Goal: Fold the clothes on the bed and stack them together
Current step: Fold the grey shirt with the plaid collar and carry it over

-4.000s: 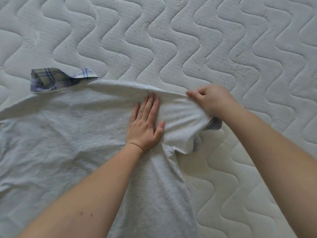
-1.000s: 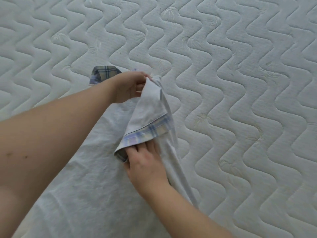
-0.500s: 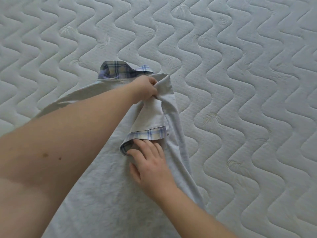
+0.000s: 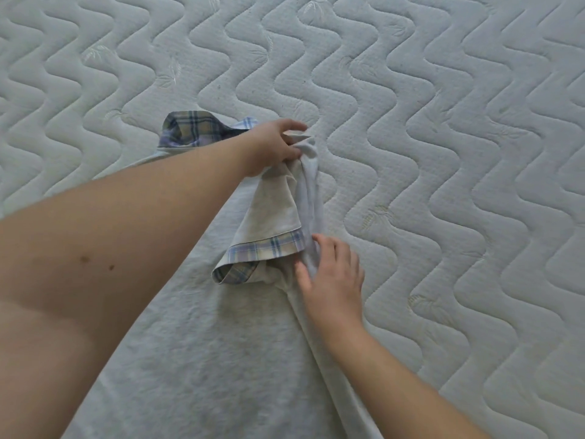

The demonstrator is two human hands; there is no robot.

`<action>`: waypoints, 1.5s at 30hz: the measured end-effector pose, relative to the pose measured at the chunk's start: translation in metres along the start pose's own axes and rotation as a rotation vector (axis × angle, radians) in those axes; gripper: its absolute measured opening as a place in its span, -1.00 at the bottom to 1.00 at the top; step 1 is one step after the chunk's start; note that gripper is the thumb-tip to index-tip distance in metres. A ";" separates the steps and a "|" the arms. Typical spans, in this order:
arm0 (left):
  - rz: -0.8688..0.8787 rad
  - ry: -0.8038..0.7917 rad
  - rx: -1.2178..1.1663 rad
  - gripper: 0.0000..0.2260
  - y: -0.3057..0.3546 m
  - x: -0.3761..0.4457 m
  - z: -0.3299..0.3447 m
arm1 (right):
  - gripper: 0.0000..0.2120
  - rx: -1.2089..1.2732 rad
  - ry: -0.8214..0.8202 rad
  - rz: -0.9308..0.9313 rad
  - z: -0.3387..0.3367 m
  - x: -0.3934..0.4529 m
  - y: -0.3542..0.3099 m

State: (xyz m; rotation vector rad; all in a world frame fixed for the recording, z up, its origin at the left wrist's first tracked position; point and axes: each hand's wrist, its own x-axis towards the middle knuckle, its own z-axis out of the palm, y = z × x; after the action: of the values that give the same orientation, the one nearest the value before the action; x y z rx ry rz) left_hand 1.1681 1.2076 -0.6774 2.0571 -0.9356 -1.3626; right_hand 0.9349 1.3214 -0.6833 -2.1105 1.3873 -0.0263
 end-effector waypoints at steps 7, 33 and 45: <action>0.070 0.200 0.205 -0.71 0.002 0.006 0.014 | -0.29 -0.132 -0.083 -0.030 -0.002 -0.027 0.016; -0.340 0.297 -0.395 -0.79 -0.104 -0.242 0.219 | -0.80 0.017 -0.191 0.207 -0.011 -0.134 0.087; -0.345 0.418 -0.465 -0.75 -0.138 -0.271 0.207 | -0.80 0.113 -0.342 0.296 -0.027 -0.216 0.114</action>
State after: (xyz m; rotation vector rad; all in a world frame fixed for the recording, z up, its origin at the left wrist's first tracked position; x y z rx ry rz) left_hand 0.9416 1.4973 -0.6958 2.0606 -0.0749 -1.1032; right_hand 0.7335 1.4589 -0.6523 -1.7038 1.4332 0.3500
